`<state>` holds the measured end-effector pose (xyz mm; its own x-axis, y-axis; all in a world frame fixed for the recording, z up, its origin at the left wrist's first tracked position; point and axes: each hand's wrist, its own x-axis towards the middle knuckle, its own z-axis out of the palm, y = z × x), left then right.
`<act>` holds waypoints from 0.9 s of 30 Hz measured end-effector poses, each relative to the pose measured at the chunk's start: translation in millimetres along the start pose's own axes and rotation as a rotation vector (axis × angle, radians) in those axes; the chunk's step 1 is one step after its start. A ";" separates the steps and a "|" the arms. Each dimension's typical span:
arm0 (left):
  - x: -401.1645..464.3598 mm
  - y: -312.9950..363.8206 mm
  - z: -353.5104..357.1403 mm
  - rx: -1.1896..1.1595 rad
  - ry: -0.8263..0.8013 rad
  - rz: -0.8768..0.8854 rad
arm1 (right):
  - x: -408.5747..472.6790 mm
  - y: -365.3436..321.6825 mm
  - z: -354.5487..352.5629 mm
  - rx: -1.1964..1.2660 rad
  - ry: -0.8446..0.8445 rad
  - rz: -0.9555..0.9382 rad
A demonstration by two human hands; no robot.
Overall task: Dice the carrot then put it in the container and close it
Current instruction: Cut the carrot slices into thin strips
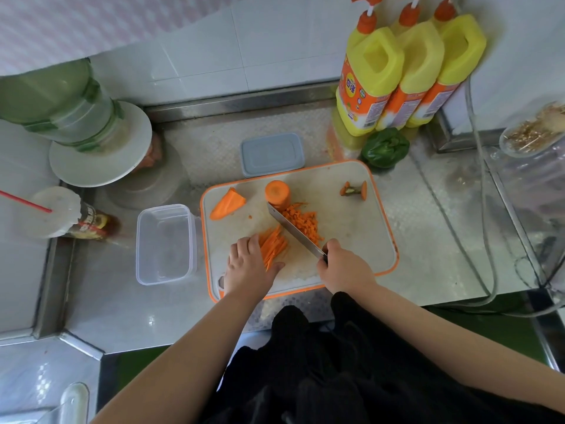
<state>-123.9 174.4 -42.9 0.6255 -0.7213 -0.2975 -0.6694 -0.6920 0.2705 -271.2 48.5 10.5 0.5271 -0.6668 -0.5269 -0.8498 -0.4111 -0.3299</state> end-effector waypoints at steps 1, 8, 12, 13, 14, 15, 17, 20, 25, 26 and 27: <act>1.6 0.3 0.9 -0.007 0.010 0.005 | -0.2 -1.1 -0.6 -0.005 -0.004 0.000; 9.3 8.8 6.2 -0.097 0.068 0.032 | -5.5 -5.2 -1.6 -0.088 -0.068 -0.020; 9.7 8.2 6.9 -0.091 0.090 0.038 | -8.0 -5.8 -2.4 -0.086 -0.081 0.005; 9.7 7.9 7.1 -0.083 0.096 0.045 | -8.0 -6.0 -3.0 -0.088 -0.083 0.005; 9.8 7.8 7.1 -0.077 0.102 0.052 | -8.0 -6.3 -3.4 -0.090 -0.089 0.005; 9.9 7.8 7.1 -0.074 0.106 0.057 | -8.2 -6.6 -3.5 -0.091 -0.096 0.004; 10.0 7.8 7.1 -0.085 0.108 0.066 | -8.9 -7.1 -3.4 -0.081 -0.103 -0.001; 8.9 3.8 9.4 -0.119 0.144 0.089 | -9.8 -7.9 -3.8 -0.044 -0.082 -0.010; 5.8 -6.6 20.1 -0.168 0.321 0.238 | -11.6 -12.1 -8.9 -0.040 -0.069 -0.038; 7.0 -7.1 22.2 -0.189 0.337 0.270 | -12.7 -14.1 -9.3 -0.049 -0.071 -0.055; 8.9 -7.0 23.8 -0.210 0.340 0.298 | -13.7 -15.9 -9.1 -0.057 -0.074 -0.076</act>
<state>-123.2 173.5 -69.3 0.5379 -0.8334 0.1274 -0.7657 -0.4197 0.4873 -264.9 58.6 30.1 0.5871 -0.5853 -0.5593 -0.8050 -0.4952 -0.3268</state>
